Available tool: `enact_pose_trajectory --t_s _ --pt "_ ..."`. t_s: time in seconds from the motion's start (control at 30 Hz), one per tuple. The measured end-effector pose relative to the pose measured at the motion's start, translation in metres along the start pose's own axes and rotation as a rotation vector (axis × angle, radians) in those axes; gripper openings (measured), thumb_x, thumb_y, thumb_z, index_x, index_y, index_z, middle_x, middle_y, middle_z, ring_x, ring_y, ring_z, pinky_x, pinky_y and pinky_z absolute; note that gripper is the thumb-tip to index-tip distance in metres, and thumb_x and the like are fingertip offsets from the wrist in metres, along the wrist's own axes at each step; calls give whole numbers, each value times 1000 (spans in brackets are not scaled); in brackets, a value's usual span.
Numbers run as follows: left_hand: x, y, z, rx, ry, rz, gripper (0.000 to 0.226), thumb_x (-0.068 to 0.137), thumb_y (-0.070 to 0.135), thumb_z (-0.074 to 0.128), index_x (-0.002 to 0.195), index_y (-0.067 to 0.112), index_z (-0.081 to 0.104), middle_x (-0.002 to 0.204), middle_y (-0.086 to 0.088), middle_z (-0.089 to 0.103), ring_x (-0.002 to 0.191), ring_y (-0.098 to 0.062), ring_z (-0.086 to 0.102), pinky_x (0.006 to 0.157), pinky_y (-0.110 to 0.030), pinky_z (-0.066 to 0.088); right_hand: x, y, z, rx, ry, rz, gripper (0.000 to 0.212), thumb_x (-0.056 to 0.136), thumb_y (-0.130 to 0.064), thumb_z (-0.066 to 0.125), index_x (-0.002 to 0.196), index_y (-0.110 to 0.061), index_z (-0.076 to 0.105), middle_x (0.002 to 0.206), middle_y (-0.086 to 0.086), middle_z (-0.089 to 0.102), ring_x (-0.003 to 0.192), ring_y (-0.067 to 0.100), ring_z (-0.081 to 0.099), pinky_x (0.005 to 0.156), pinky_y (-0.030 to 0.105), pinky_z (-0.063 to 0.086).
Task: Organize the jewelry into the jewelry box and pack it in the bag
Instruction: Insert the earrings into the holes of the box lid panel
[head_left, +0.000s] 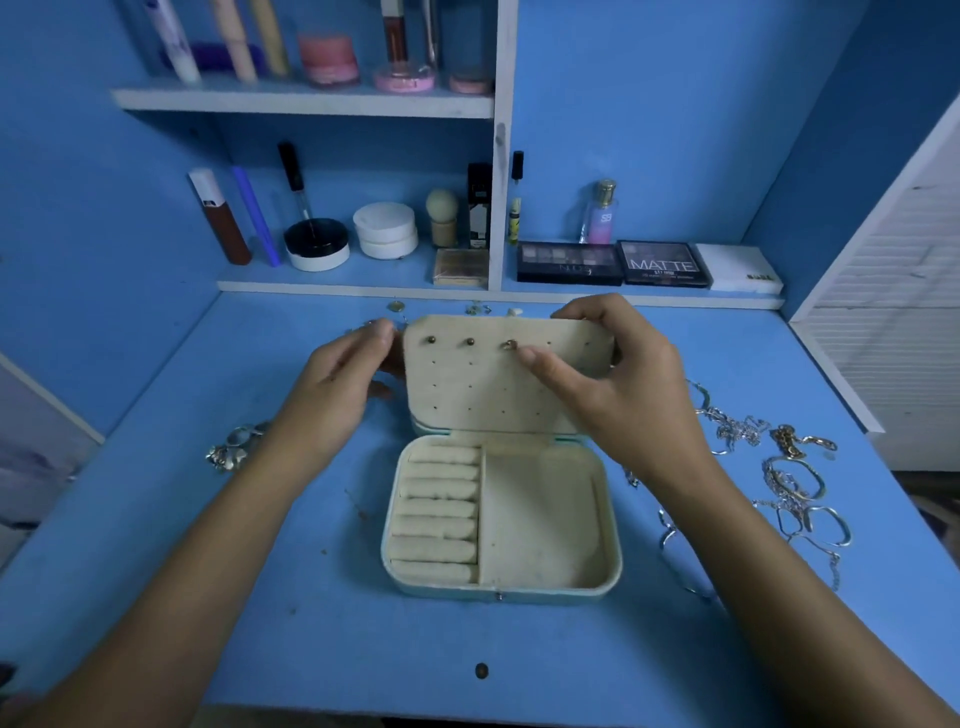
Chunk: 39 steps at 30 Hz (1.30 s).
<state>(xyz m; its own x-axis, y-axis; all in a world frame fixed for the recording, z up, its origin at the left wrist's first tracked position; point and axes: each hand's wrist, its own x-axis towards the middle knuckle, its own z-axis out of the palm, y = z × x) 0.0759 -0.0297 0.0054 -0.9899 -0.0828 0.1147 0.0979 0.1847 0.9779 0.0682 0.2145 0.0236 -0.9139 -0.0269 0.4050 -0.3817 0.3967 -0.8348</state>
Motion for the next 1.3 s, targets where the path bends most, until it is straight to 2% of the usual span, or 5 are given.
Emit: enact_pose_trajectory --t_s 0.17,0.3,0.5,0.87,1.3 --pt "1 -14 5 112 70 90 19 101 17 53 90 25 67 88 10 70 85 -7 63 79 -23 47 16 17 -1 -34 -94 83 29 82 -48 76 106 -39 62 90 -16 65 71 16 64 65 34 56" --pt "2 -24 5 204 85 96 18 100 23 55 97 33 69 104 5 67 101 -14 63 88 -30 48 27 30 -4 -108 -180 92 32 89 -46 69 119 -37 62 107 -24 60 91 12 65 84 34 55" --pt "-8 -23 17 455 85 152 18 96 22 60 110 24 71 106 17 61 95 5 56 76 -2 38 31 43 1 -156 -259 193 33 90 -46 66 120 -33 62 109 -8 62 98 14 61 86 30 52" --pt "-16 -25 22 523 104 81 28 97 28 55 124 26 66 110 15 61 96 -2 57 86 -23 48 29 47 8 -236 -274 193 33 93 -45 62 120 -25 62 97 -16 61 94 12 59 81 28 50" --pt "-19 -23 23 515 134 149 18 92 19 64 108 24 73 98 18 68 87 -2 62 75 -12 47 25 53 7 -262 -247 219 32 90 -49 65 112 -26 65 102 -13 62 101 19 57 88 36 50"
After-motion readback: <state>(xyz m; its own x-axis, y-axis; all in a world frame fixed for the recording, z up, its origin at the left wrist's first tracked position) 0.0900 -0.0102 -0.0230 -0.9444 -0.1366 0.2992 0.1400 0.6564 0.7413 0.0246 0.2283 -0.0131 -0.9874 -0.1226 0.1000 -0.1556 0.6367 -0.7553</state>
